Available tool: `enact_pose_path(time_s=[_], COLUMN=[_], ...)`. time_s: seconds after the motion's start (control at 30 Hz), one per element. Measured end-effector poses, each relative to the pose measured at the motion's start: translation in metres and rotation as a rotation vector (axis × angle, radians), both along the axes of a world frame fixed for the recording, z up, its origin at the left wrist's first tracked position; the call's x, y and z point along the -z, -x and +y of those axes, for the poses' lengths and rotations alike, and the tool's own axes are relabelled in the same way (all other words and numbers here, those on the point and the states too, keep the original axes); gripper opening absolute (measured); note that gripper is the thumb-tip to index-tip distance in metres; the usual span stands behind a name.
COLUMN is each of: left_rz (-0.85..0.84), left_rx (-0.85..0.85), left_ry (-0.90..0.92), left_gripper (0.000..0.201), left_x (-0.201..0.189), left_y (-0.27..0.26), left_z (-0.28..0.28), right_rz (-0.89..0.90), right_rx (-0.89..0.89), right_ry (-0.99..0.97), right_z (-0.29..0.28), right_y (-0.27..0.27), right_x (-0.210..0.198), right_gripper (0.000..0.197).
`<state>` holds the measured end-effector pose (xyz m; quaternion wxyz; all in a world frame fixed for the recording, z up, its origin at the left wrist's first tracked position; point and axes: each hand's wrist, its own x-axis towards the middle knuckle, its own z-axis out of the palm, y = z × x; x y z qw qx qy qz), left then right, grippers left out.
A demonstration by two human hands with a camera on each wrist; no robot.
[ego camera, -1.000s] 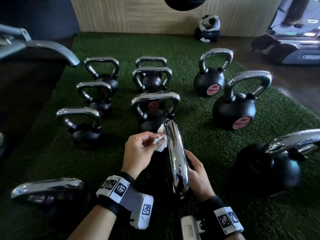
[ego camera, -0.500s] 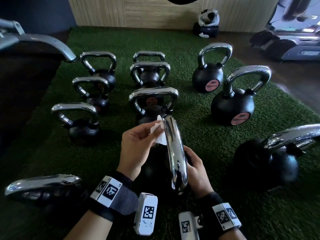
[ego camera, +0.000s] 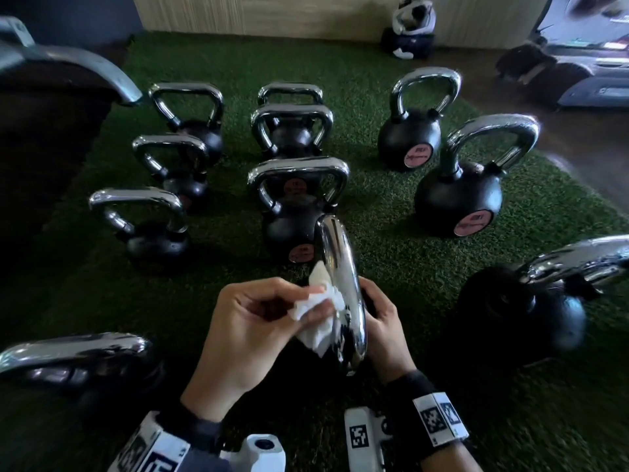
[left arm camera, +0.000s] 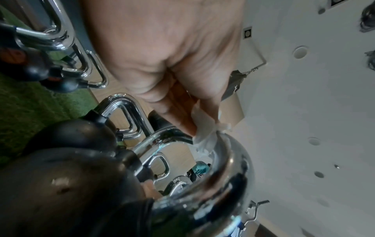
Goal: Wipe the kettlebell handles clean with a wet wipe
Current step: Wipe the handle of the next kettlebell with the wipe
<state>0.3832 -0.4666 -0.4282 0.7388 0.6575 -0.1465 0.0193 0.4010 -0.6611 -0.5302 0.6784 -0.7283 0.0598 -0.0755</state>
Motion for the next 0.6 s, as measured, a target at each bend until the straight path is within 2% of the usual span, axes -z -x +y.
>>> enact_pose_path(time_s=[0.1,0.17,0.27,0.37,0.6], left_rz=[0.067,0.029,-0.067,-0.11,-0.218], left_rx=[0.156,0.219,0.238,0.255,0.168], left_ry=[-0.002,0.001,-0.04,-0.176,-0.384], left_gripper=[0.008,0.008,0.007,0.009,0.01], left_x=[0.008,0.01,0.012,0.018,0.037], left_y=[0.012,0.018,0.018,0.017,0.015], left_z=[0.008,0.012,0.015,0.018,0.02], right_rz=[-0.003,-0.005,-0.006,-0.008,-0.007], right_rx=[0.006,0.002,0.002,0.015,0.027], right_ry=[0.005,0.0,-0.013,-0.016,0.016], right_z=[0.0,0.0,0.001,0.001,0.002], right_y=[0.001,0.001,0.001,0.002,0.004], right_x=[-0.002,-0.003,-0.002,-0.002,-0.006], right_gripper=[0.035,0.034,0.032,0.028,0.028])
